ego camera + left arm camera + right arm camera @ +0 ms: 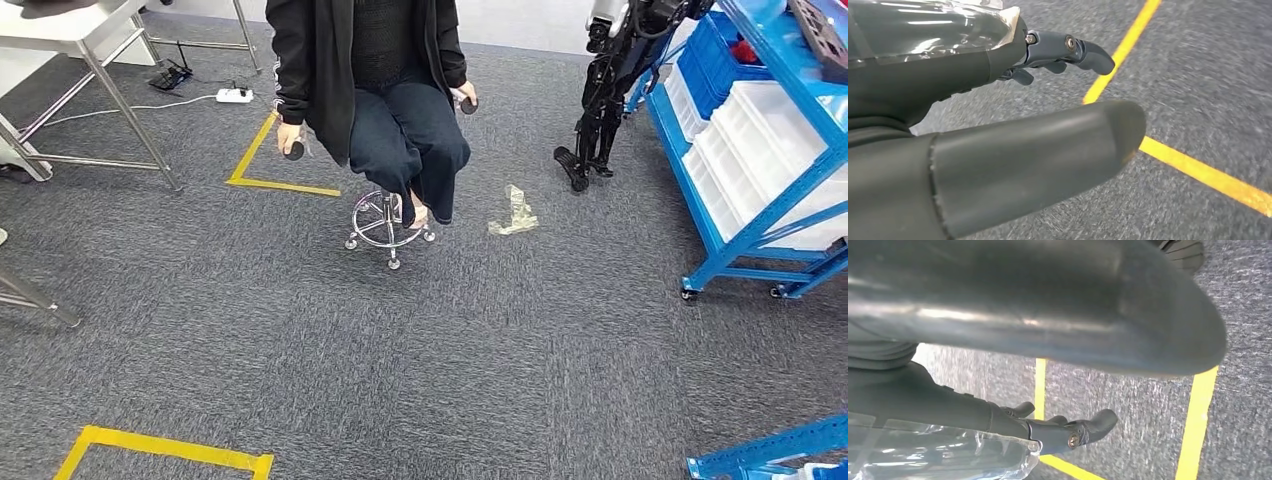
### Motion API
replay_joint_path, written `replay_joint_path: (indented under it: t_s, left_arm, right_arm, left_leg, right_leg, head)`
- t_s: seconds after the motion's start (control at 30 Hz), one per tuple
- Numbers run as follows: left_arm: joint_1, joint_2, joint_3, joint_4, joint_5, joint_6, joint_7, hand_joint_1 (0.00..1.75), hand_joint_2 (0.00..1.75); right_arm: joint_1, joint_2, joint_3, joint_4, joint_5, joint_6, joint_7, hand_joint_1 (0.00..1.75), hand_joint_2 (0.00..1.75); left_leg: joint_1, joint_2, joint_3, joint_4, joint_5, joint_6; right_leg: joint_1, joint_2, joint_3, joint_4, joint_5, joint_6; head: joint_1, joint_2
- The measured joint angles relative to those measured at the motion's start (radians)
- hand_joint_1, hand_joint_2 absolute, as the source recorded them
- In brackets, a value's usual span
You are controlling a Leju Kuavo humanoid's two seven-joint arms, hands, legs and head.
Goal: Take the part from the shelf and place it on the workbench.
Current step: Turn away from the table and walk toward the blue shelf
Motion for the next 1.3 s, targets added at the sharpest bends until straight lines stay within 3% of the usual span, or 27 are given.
replay_joint_path:
  t_s: [0.07,0.1,0.13,0.17,0.23,0.3,0.37,0.4,0.47,0.53,0.57,0.6,0.63,0.7,0.77,0.8,0.83,0.9,0.97,1.03,1.1,1.13,1.17,1.23,1.3]
  left_arm:
    - [0.002,-0.001,0.000,0.000,-0.002,0.002,0.000,0.00,0.00]
    - [0.002,-0.001,0.000,0.000,-0.004,0.002,0.001,0.00,0.00]
    - [0.002,-0.001,0.000,0.000,-0.006,0.003,0.002,0.00,0.00]
    - [0.002,-0.002,0.000,0.000,-0.008,0.003,0.003,0.00,0.00]
    - [0.001,-0.002,0.000,0.000,-0.011,0.003,0.004,0.00,0.00]
    - [0.001,-0.002,0.000,0.000,-0.011,0.004,0.004,0.00,0.00]
    - [-0.003,-0.003,0.000,-0.001,-0.012,0.004,0.004,0.00,0.00]
    - [-0.006,-0.003,0.000,-0.001,-0.012,0.004,0.005,0.00,0.00]
    - [-0.008,-0.005,0.000,-0.002,-0.014,0.004,0.006,0.00,0.00]
    - [-0.005,-0.006,0.000,-0.002,-0.015,0.004,0.010,0.00,0.00]
    - [-0.003,-0.007,0.000,-0.002,-0.016,0.004,0.013,0.00,0.00]
    - [0.000,-0.007,0.000,-0.002,-0.016,0.004,0.016,0.00,0.00]
    - [0.001,-0.007,0.000,-0.002,-0.016,0.004,0.017,0.00,0.00]
    - [0.002,-0.007,0.000,-0.002,-0.016,0.004,0.017,0.00,0.00]
    - [0.002,-0.007,0.001,-0.002,-0.017,0.004,0.018,0.00,0.00]
    - [0.001,-0.007,0.001,-0.002,-0.017,0.004,0.019,0.00,0.00]
    - [0.001,-0.007,0.002,-0.003,-0.018,0.004,0.020,0.00,0.00]
    - [0.000,-0.007,0.002,-0.005,-0.025,0.004,0.022,0.00,0.00]
    - [0.001,-0.006,0.002,-0.006,-0.036,0.000,0.022,0.00,0.00]
    - [0.002,-0.003,0.002,-0.008,-0.043,-0.007,0.022,0.00,0.00]
    - [0.002,-0.001,0.002,-0.008,-0.047,-0.012,0.022,0.00,0.00]
    - [0.001,0.000,0.002,-0.009,-0.048,-0.012,0.022,0.00,0.00]
    - [0.001,0.000,0.002,-0.009,-0.049,-0.013,0.022,0.00,0.00]
    - [0.000,0.001,0.002,-0.009,-0.050,-0.013,0.022,0.00,0.00]
    - [0.000,0.001,0.002,-0.009,-0.051,-0.013,0.022,0.00,0.00]
  right_arm:
    - [-0.003,0.002,0.000,0.000,-0.002,-0.001,0.001,0.00,0.00]
    - [-0.002,0.002,0.000,0.000,-0.004,-0.002,0.001,0.00,0.00]
    - [-0.001,0.003,0.000,0.000,-0.006,-0.004,0.001,0.00,0.00]
    - [0.001,0.003,0.000,0.000,-0.008,-0.006,0.001,0.00,0.00]
    - [0.000,0.004,0.000,0.000,-0.010,-0.009,0.001,0.00,0.00]
    - [-0.003,0.007,0.000,0.000,-0.010,-0.012,0.001,0.00,0.00]
    - [-0.003,0.008,0.000,0.000,-0.010,-0.016,0.001,0.00,0.00]
    - [-0.002,0.008,0.000,0.000,-0.010,-0.017,0.001,0.00,0.00]
    - [-0.001,0.008,0.000,0.000,-0.012,-0.020,0.001,0.00,0.00]
    - [-0.002,0.010,0.000,0.000,-0.013,-0.023,0.001,0.00,0.00]
    - [-0.003,0.012,0.000,0.000,-0.013,-0.023,0.001,0.00,0.00]
    - [-0.003,0.013,0.000,0.000,-0.012,-0.024,0.001,0.00,0.00]
    - [-0.002,0.013,0.000,0.000,-0.011,-0.024,0.001,0.00,0.00]
    - [-0.003,0.014,0.000,0.000,-0.007,-0.024,0.004,0.00,0.00]
    - [-0.007,0.015,0.002,-0.001,-0.003,-0.024,0.013,0.00,0.00]
    - [-0.008,0.015,0.002,-0.002,-0.003,-0.024,0.018,0.00,0.00]
    - [-0.009,0.015,0.002,-0.002,-0.004,-0.024,0.021,0.00,0.00]
    - [-0.008,0.015,0.002,-0.003,-0.010,-0.023,0.022,0.00,0.00]
    - [-0.007,0.015,0.002,-0.003,-0.021,-0.021,0.018,0.00,0.00]
    - [-0.007,0.015,0.002,-0.003,-0.032,-0.018,0.008,0.00,0.00]
    - [-0.005,0.015,0.002,-0.003,-0.038,-0.018,0.001,0.00,0.00]
    - [-0.002,0.015,0.002,-0.003,-0.039,-0.018,-0.001,0.00,0.00]
    - [0.001,0.015,0.002,-0.003,-0.040,-0.018,-0.002,0.00,0.00]
    - [0.003,0.014,0.002,-0.003,-0.041,-0.018,-0.003,0.00,0.00]
    - [0.000,0.014,0.002,-0.003,-0.041,-0.020,-0.003,0.00,0.00]
  left_leg:
    - [-0.003,0.028,-0.001,0.000,-0.001,0.003]
    - [-0.003,0.042,-0.001,0.000,-0.002,0.003]
    - [-0.003,0.054,-0.001,0.000,-0.003,0.002]
    - [-0.002,0.065,0.001,0.000,-0.004,0.000]
    - [-0.003,0.085,0.007,0.001,-0.010,-0.009]
    - [-0.008,0.104,0.015,0.000,-0.017,-0.021]
    - [-0.007,0.124,0.024,-0.006,-0.020,-0.034]
    - [-0.004,0.122,0.027,-0.003,-0.025,-0.039]
    - [0.001,0.080,0.010,0.049,-0.064,-0.046]
    - [0.003,0.023,-0.046,0.172,-0.131,-0.046]
    - [0.002,0.009,-0.078,0.233,-0.154,-0.045]
    - [0.002,0.002,-0.100,0.267,-0.159,-0.043]
    - [0.002,-0.003,-0.106,0.268,-0.143,-0.041]
    - [0.002,-0.020,-0.069,0.168,-0.070,-0.034]
    - [0.003,-0.069,-0.022,0.054,-0.016,-0.028]
    - [0.001,-0.085,-0.011,0.023,-0.006,-0.025]
    - [-0.002,-0.088,-0.008,0.014,-0.006,-0.022]
    - [-0.006,-0.062,-0.003,0.004,0.000,-0.009]
    - [-0.005,-0.036,0.003,-0.010,0.009,0.006]
    - [-0.006,-0.005,0.005,-0.016,0.011,0.012]
    - [-0.007,0.027,0.004,-0.015,0.010,0.012]
    - [-0.007,0.041,0.004,-0.015,0.008,0.011]
    - [-0.007,0.053,0.005,-0.015,0.007,0.009]
    - [-0.009,0.076,0.010,-0.014,0.001,0.001]
    - [-0.013,0.095,0.018,-0.012,-0.007,-0.013]
  right_leg:
    - [-0.002,-0.027,-0.064,0.127,-0.047,-0.002]
    - [-0.004,-0.031,-0.077,0.155,-0.053,0.002]
    - [-0.006,-0.036,-0.068,0.139,-0.042,0.010]
    - [-0.009,-0.046,-0.038,0.084,-0.020,0.020]
    - [-0.009,-0.091,0.038,-0.057,0.025,0.031]
    - [-0.003,-0.117,0.070,-0.120,0.045,0.023]
    - [0.000,-0.097,0.068,-0.121,0.050,0.006]
    - [-0.003,-0.086,0.069,-0.123,0.052,-0.001]
    - [-0.011,-0.063,0.075,-0.128,0.057,-0.016]
    - [-0.010,-0.041,0.075,-0.128,0.059,-0.026]
    - [-0.007,-0.028,0.075,-0.128,0.059,-0.029]
    - [-0.003,-0.013,0.075,-0.128,0.059,-0.031]
    - [-0.001,0.002,0.077,-0.128,0.058,-0.031]
    - [0.001,0.030,0.082,-0.127,0.058,-0.031]
    - [0.005,0.053,0.081,-0.124,0.057,-0.028]
    - [0.006,0.064,0.076,-0.124,0.058,-0.024]
    - [0.005,0.074,0.070,-0.124,0.059,-0.018]
    - [0.002,0.082,0.060,-0.124,0.061,-0.006]
    - [0.003,0.039,0.037,-0.079,0.037,-0.004]
    - [0.002,-0.015,-0.026,0.045,-0.021,-0.009]
    - [-0.004,-0.030,-0.082,0.153,-0.058,-0.002]
    - [-0.007,-0.034,-0.081,0.153,-0.053,0.008]
    - [-0.011,-0.041,-0.057,0.108,-0.034,0.019]
    - [-0.013,-0.079,0.026,-0.040,0.018,0.034]
    - [-0.007,-0.110,0.074,-0.125,0.048,0.027]
  head:
    - [0.004,0.000]
    - [0.004,0.000]
    - [0.004,0.000]
    - [0.005,0.000]
    - [0.006,0.000]
    - [0.004,0.000]
    - [0.002,0.000]
    - [0.002,0.000]
    - [-0.003,0.000]
    - [-0.008,0.000]
    - [-0.009,0.000]
    - [-0.009,0.000]
    - [-0.009,0.000]
    - [-0.009,0.000]
    - [-0.008,0.000]
    - [-0.008,0.000]
    - [-0.008,0.000]
    - [-0.008,0.000]
    - [-0.004,0.000]
    - [0.000,0.000]
    - [0.002,0.000]
    - [0.002,0.000]
    - [0.002,0.000]
    - [0.002,0.000]
    - [0.000,0.000]
